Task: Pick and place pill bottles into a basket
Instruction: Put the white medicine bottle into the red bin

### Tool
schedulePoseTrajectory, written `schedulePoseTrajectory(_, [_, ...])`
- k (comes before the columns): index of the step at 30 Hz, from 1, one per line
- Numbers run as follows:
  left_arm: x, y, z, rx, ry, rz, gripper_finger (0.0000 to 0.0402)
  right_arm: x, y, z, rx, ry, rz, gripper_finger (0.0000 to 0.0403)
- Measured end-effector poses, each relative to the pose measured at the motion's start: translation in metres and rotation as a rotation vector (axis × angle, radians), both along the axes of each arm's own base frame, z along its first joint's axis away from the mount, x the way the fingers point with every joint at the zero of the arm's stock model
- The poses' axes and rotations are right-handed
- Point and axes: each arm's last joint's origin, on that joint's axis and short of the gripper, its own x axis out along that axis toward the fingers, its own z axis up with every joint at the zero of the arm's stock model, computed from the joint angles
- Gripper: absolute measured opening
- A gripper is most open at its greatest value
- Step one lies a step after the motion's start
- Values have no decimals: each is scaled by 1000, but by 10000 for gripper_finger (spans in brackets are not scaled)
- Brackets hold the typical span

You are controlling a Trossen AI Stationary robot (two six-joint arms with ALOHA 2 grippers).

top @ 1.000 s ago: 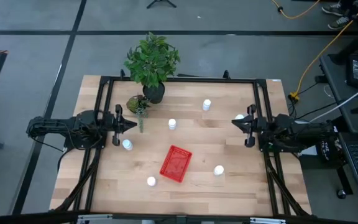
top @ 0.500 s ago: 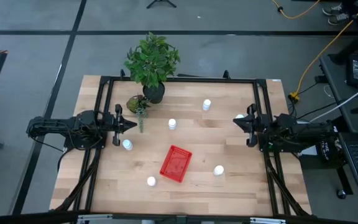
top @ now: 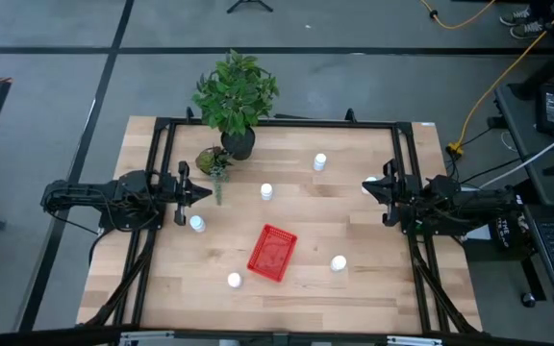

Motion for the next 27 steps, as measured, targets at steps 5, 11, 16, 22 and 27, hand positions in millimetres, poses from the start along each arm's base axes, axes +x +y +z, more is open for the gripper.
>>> schedulePoseTrajectory(5, [0, 0, 0, 0, 4, 0, 12, 0, 0, 1, -9, -6, -18, 20])
schedulePoseTrajectory(11, [0, 0, -7, 0, 68, 0, 11, 1, 0, -3, -16, 31, -20, 19])
schedulePoseTrajectory(16, [0, 0, -10, 0, 104, 1, 8, 1, 0, -2, 8, 25, -14, 19])
schedulePoseTrajectory(22, [0, 0, -10, -1, 103, 2, 12, 1, 0, -3, -12, 30, -19, 19])
schedulePoseTrajectory(27, [0, 0, -10, -1, 104, 2, 11, 1, 0, -3, 56, 24, -1, 19])
